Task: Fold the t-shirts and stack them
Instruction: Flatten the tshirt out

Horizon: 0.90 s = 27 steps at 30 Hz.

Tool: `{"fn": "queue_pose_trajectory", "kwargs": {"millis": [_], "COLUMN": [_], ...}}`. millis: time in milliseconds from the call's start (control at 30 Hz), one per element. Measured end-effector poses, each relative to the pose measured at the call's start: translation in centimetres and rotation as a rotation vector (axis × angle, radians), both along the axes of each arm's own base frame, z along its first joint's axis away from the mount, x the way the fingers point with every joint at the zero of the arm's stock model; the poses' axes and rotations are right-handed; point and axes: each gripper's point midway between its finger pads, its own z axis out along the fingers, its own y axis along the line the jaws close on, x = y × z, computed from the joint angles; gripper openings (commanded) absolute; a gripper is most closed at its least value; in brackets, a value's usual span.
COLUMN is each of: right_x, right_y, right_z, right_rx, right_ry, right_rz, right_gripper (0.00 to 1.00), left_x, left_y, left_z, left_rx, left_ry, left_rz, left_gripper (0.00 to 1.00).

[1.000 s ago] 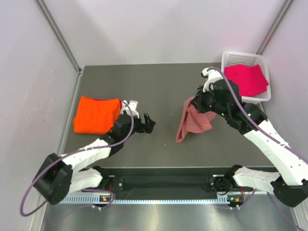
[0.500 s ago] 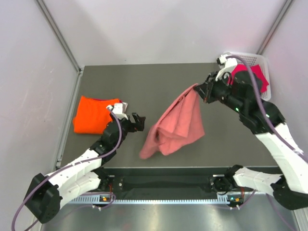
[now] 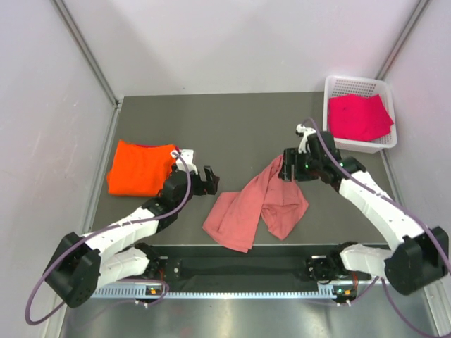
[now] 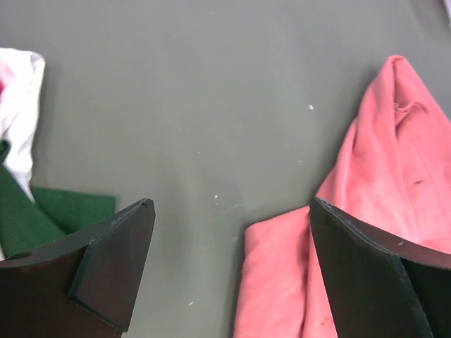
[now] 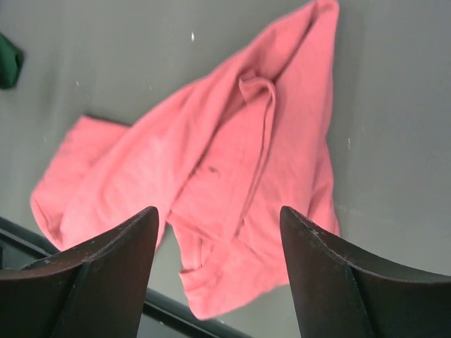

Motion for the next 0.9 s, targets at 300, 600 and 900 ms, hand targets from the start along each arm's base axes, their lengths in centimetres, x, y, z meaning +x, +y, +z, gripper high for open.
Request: {"fn": "queue_pose_trajectory", "kwargs": {"millis": [300, 600, 900], "right_x": [-4.1, -6.0, -6.2], "right_y": [-2.2, -0.9, 0.6], "right_z": [-3.0, -5.0, -8.4], "right_rx": [-0.01, 0.039, 0.0], "right_ry": [-0.019, 0.02, 0.103], "right_rz": [-0.028, -0.049, -0.061], "right_gripper": [0.65, 0.56, 0.46], "left_x": [-0.2, -1.1, -4.3], "left_y": [-0.6, -1.9, -3.1], "left_z": [0.1, 1.7, 2.2], "left_rx": [-0.011, -0.027, -0.063], "left_ry": [0.005, 0.046, 0.12], "left_rz": [-0.034, -0.081, -0.176], "left_gripper": [0.95, 0.94, 0.94]}}
